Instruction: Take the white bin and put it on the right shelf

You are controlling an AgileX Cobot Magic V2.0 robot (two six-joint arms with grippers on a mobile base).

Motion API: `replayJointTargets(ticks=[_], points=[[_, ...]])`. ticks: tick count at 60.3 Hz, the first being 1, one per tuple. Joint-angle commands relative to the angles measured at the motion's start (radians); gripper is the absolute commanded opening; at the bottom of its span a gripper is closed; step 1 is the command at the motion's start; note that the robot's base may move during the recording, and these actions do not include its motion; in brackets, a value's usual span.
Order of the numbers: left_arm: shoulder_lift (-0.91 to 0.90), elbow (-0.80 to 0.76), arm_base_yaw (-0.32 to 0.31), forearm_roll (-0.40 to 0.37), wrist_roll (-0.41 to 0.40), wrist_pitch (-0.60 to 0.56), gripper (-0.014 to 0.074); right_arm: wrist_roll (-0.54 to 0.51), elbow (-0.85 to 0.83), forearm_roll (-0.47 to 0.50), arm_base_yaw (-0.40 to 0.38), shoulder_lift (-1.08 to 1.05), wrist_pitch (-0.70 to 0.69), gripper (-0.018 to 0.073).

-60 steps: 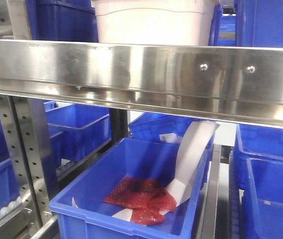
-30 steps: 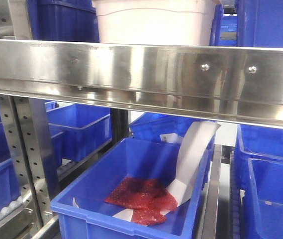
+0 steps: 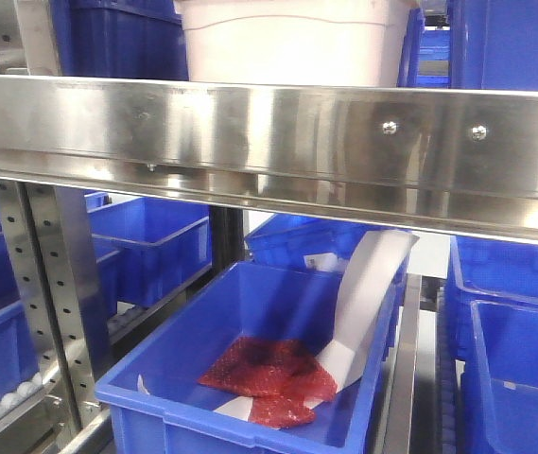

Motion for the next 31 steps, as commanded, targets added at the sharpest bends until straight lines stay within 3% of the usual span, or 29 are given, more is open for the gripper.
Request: replayJointTargets(ticks=[1,31], points=[[-0.009,-0.001,-0.004,-0.003,-0.005,-0.086,-0.0118,-0.008,0.0,-0.012,-0.008,-0.02,-0.079,0.0037],[-0.009,-0.001,-0.004,-0.003,-0.005,-0.086,-0.0118,-0.008,0.0,-0.012,-0.008,-0.02,-0.079,0.0037]])
